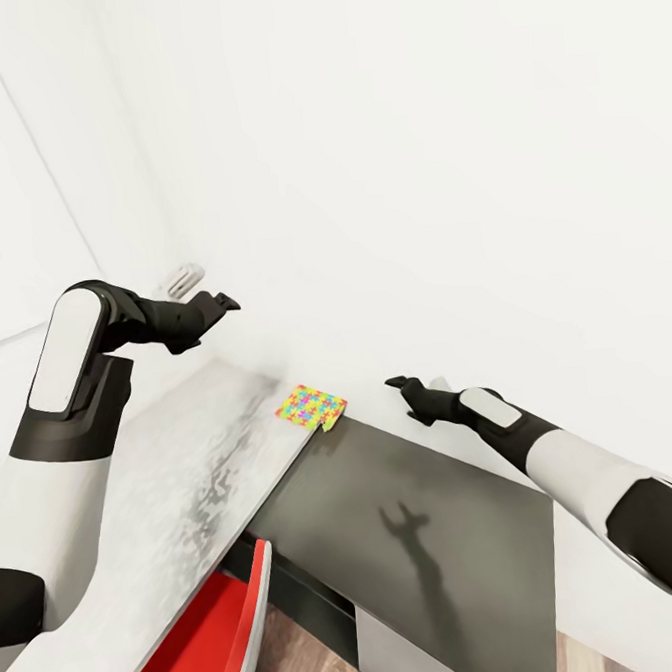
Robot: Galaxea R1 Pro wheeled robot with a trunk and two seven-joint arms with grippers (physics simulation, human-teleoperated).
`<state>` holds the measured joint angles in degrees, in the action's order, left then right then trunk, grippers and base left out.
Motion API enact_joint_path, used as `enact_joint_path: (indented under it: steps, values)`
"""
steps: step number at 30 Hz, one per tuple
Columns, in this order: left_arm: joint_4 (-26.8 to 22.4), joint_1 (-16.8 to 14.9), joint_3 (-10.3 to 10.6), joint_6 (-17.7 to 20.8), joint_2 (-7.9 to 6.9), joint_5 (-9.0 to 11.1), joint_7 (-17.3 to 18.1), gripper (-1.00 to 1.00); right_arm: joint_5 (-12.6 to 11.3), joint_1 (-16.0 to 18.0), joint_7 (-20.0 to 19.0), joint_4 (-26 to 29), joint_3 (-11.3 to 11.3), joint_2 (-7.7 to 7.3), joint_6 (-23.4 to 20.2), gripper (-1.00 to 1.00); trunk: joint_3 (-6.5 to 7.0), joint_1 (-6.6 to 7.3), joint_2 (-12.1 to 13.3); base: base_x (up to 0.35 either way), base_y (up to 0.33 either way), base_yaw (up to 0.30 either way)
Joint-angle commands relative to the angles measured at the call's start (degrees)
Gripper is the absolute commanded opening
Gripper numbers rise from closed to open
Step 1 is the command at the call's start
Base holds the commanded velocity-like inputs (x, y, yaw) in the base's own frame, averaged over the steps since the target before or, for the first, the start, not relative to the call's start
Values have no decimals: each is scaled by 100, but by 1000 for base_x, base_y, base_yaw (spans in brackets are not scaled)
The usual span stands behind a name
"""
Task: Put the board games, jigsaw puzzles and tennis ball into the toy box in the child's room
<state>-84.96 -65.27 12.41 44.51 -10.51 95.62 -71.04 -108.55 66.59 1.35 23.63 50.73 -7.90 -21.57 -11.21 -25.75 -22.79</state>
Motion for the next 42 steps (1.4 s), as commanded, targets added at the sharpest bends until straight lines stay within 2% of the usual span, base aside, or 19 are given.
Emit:
enact_joint_path:
  steps: [1, 9, 24, 42]
  values:
    - [-5, 5, 4, 32, -7, 34, -31, 100, -39, 5, -12, 14, 31, -21, -1, 100, -13, -4, -13, 0, 0, 0]
    - [-18, 93, -1, 32, -25, -27, 176, 100, -43, -5, -107, 51, 33, -67, 24, 100, -17, -4, -13, 0, 0, 0]
    - [-20, 109, -1, 37, -30, -47, 222, 100, -42, -3, -90, 61, 33, -73, 45, 100, -18, -4, -13, 0, -20, 9]
    - [-21, 110, -4, 32, -30, -52, 222, 100, -41, -5, -77, 61, 33, -77, 48, 100, -18, -4, -13, 0, -76, 220]
